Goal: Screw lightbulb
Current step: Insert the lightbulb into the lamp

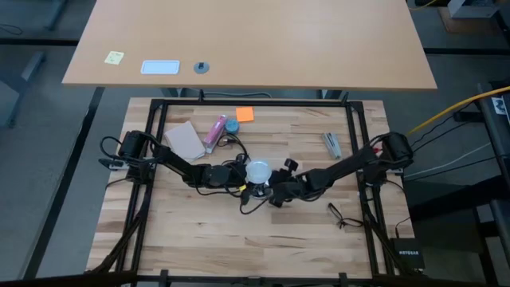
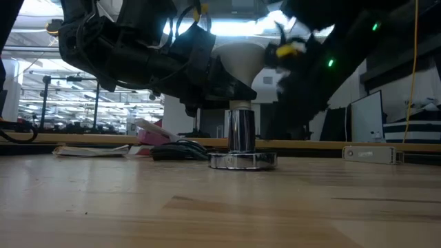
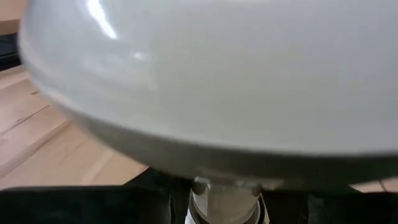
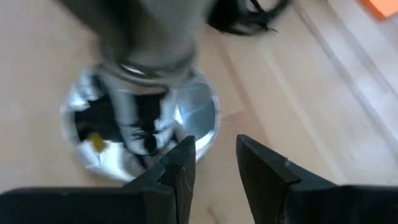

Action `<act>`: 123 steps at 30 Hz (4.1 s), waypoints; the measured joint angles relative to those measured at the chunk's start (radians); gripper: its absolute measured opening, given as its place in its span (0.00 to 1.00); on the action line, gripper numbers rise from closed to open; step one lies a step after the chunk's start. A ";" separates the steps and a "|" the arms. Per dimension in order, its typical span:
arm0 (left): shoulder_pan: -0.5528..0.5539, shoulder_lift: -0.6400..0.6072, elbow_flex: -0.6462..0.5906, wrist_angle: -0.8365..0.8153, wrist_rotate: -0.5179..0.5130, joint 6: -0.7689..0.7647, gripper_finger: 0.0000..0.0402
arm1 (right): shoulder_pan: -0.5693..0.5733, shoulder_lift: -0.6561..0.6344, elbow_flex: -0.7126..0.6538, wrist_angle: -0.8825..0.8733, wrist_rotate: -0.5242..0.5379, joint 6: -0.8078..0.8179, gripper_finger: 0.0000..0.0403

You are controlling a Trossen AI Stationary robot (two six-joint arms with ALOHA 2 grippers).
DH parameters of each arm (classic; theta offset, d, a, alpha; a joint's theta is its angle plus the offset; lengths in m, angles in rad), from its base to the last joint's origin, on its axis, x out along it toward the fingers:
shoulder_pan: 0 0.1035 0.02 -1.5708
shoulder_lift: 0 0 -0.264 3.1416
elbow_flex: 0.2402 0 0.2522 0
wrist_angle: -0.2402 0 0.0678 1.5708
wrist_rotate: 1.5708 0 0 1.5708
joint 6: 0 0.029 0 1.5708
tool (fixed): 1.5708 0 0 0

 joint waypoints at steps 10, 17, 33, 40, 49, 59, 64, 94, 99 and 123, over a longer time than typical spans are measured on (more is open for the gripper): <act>0.000 0.000 0.001 -0.003 0.008 -0.002 0.35 | 0.111 -0.063 0.003 0.028 -0.146 0.058 0.30; 0.000 0.000 0.001 -0.002 0.008 -0.003 0.35 | 0.135 0.022 0.002 0.035 -0.150 0.114 0.30; 0.000 0.000 0.001 -0.003 0.007 -0.010 0.35 | 0.082 0.122 0.003 0.049 -0.068 0.118 0.30; 0.000 0.000 0.000 -0.009 -0.008 -0.009 0.35 | 0.039 0.123 0.002 0.034 0.001 0.114 0.30; 0.000 0.000 0.000 -0.009 0.000 -0.013 0.35 | -0.033 0.123 0.000 0.037 0.071 0.049 0.30; -0.001 0.000 0.000 -0.010 0.008 -0.015 0.35 | -0.090 0.118 0.001 0.030 0.057 -0.082 0.30; -0.001 0.000 0.000 -0.009 0.008 -0.006 0.35 | -0.071 0.053 0.000 -0.049 0.030 -0.084 0.30; 0.005 0.000 0.001 -0.002 -0.018 0.008 0.35 | 0.144 0.148 0.002 0.110 -0.007 0.164 0.30; 0.004 0.000 0.000 -0.003 -0.026 -0.010 0.35 | 0.105 0.165 0.004 0.123 0.018 0.186 0.30; -0.010 0.000 0.000 -0.011 -0.055 -0.010 0.35 | 0.024 0.168 0.002 0.101 0.102 0.063 0.30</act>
